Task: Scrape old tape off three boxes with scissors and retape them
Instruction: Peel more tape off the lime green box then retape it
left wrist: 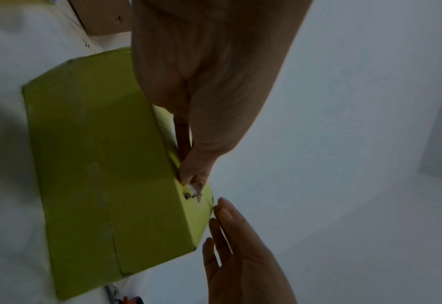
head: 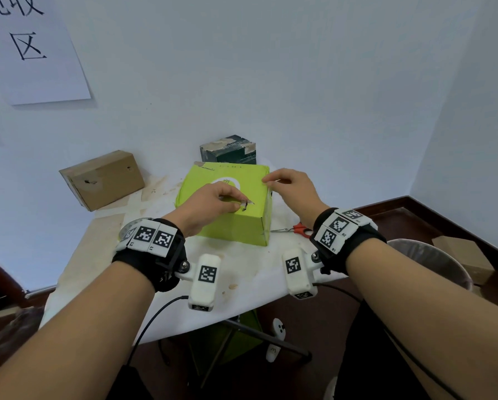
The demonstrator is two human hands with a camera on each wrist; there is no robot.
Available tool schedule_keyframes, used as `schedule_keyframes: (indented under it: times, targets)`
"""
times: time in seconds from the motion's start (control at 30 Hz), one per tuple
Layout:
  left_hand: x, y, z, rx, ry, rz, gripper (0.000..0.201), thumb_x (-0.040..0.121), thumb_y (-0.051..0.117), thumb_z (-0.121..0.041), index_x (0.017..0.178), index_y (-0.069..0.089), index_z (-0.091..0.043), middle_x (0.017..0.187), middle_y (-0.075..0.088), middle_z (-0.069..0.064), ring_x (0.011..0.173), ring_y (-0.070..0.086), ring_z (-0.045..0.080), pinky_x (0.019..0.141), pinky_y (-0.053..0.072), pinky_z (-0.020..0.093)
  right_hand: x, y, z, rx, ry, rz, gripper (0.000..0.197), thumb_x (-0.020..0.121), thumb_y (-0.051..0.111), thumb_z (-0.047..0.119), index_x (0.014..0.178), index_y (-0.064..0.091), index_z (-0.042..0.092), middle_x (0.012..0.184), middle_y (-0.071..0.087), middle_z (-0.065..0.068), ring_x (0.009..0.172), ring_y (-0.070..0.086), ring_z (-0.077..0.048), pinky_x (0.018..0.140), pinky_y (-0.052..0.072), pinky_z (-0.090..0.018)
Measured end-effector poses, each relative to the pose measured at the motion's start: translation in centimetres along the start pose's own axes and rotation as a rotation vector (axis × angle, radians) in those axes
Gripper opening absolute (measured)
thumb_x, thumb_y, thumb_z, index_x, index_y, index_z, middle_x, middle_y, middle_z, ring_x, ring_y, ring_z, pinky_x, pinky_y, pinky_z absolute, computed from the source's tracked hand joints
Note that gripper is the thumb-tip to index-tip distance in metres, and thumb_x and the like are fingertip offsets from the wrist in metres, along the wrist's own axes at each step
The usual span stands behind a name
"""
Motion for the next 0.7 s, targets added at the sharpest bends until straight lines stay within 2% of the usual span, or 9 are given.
schedule_keyframes:
  times: [0.07, 0.13, 0.2, 0.23, 0.3, 0.4, 0.47, 0.6, 0.7]
  targets:
    - [-0.1, 0.0, 0.0, 0.0, 0.003, 0.002, 0.017, 0.089, 0.06, 0.004, 0.093, 0.07, -0.008, 0.093, 0.066, -0.005, 0.086, 0.061, 0.004, 0.079, 0.048, 0.01, -0.1, 1.0, 0.7, -0.133, -0.06, 0.096, 0.01, 0.086, 0.064, 0.014, 0.086, 0.072, 0.02, 0.097, 0.058, 0.007, 0.091, 0.054, -0.01, 0.079, 0.04, -0.018]
    - [-0.2, 0.0, 0.0, 0.006, 0.008, 0.005, 0.018, 0.089, 0.06, 0.004, 0.091, 0.071, -0.011, 0.093, 0.066, -0.005, 0.085, 0.061, 0.003, 0.078, 0.048, 0.011, 0.0, 1.5, 0.8, -0.251, -0.134, 0.138, 0.007, 0.085, 0.067, 0.018, 0.085, 0.072, 0.023, 0.106, 0.053, 0.003, 0.105, 0.05, -0.015, 0.089, 0.038, -0.023]
    - [-0.2, 0.0, 0.0, 0.011, 0.013, 0.001, 0.017, 0.089, 0.061, 0.003, 0.091, 0.07, -0.011, 0.092, 0.065, -0.005, 0.083, 0.061, 0.002, 0.075, 0.047, 0.01, -0.3, 1.8, 0.7, -0.296, -0.171, 0.158, 0.006, 0.084, 0.068, 0.019, 0.084, 0.071, 0.024, 0.108, 0.049, 0.004, 0.114, 0.045, -0.021, 0.098, 0.036, -0.029]
    - [-0.2, 0.0, 0.0, 0.014, 0.014, -0.003, 0.017, 0.089, 0.061, 0.003, 0.091, 0.07, -0.011, 0.092, 0.065, -0.005, 0.082, 0.06, 0.001, 0.074, 0.047, 0.009, -0.4, 1.9, 0.7, -0.311, -0.174, 0.162, 0.005, 0.084, 0.068, 0.019, 0.085, 0.071, 0.023, 0.108, 0.047, 0.004, 0.117, 0.041, -0.022, 0.1, 0.034, -0.028]
    - [-0.2, 0.0, 0.0, 0.02, 0.013, -0.013, 0.018, 0.089, 0.061, 0.003, 0.09, 0.07, -0.013, 0.09, 0.064, -0.007, 0.08, 0.059, -0.001, 0.074, 0.046, 0.007, -0.8, 2.0, 0.7, -0.365, -0.187, 0.151, 0.006, 0.084, 0.068, 0.02, 0.088, 0.072, 0.02, 0.109, 0.045, 0.005, 0.119, 0.035, -0.02, 0.099, 0.029, -0.025]
    - [-0.1, 0.0, 0.1, 0.021, 0.006, -0.019, 0.019, 0.088, 0.061, 0.003, 0.088, 0.069, -0.014, 0.089, 0.063, -0.007, 0.079, 0.058, 0.0, 0.074, 0.046, 0.008, -1.1, 2.1, 0.9, -0.425, -0.204, 0.122, 0.008, 0.083, 0.069, 0.026, 0.088, 0.073, 0.022, 0.114, 0.048, 0.006, 0.12, 0.033, -0.019, 0.104, 0.031, -0.036]
    - [0.0, 0.0, 0.1, 0.029, 0.002, -0.021, 0.017, 0.088, 0.062, 0.002, 0.088, 0.069, -0.013, 0.09, 0.063, -0.006, 0.081, 0.057, 0.002, 0.075, 0.046, 0.009, -1.3, 2.3, 1.0, -0.424, -0.203, 0.133, 0.008, 0.083, 0.069, 0.028, 0.088, 0.073, 0.023, 0.117, 0.05, 0.005, 0.121, 0.032, -0.018, 0.104, 0.031, -0.04]
    - [-0.1, 0.0, 0.1, 0.003, -0.006, -0.008, 0.011, 0.088, 0.065, -0.002, 0.093, 0.07, -0.01, 0.089, 0.064, -0.005, 0.082, 0.058, 0.004, 0.076, 0.047, 0.009, -1.4, 2.3, 0.9, -0.405, -0.196, 0.131, 0.008, 0.082, 0.07, 0.025, 0.088, 0.072, 0.02, 0.116, 0.051, 0.004, 0.122, 0.031, -0.018, 0.104, 0.031, -0.041]
    - [-0.1, -0.1, 0.1, -0.01, -0.012, -0.014, 0.011, 0.089, 0.064, -0.003, 0.096, 0.07, -0.008, 0.086, 0.065, -0.003, 0.08, 0.059, 0.003, 0.071, 0.045, 0.006, -1.4, 2.3, 0.8, -0.374, -0.189, 0.135, 0.008, 0.082, 0.071, 0.023, 0.088, 0.071, 0.019, 0.111, 0.05, 0.004, 0.122, 0.031, -0.019, 0.104, 0.032, -0.04]
Point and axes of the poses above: each hand's wrist, its own x-axis towards the middle knuckle, its own y-axis out of the palm, z = x × y, the point moved 4 cm from there along x, towards the middle knuckle
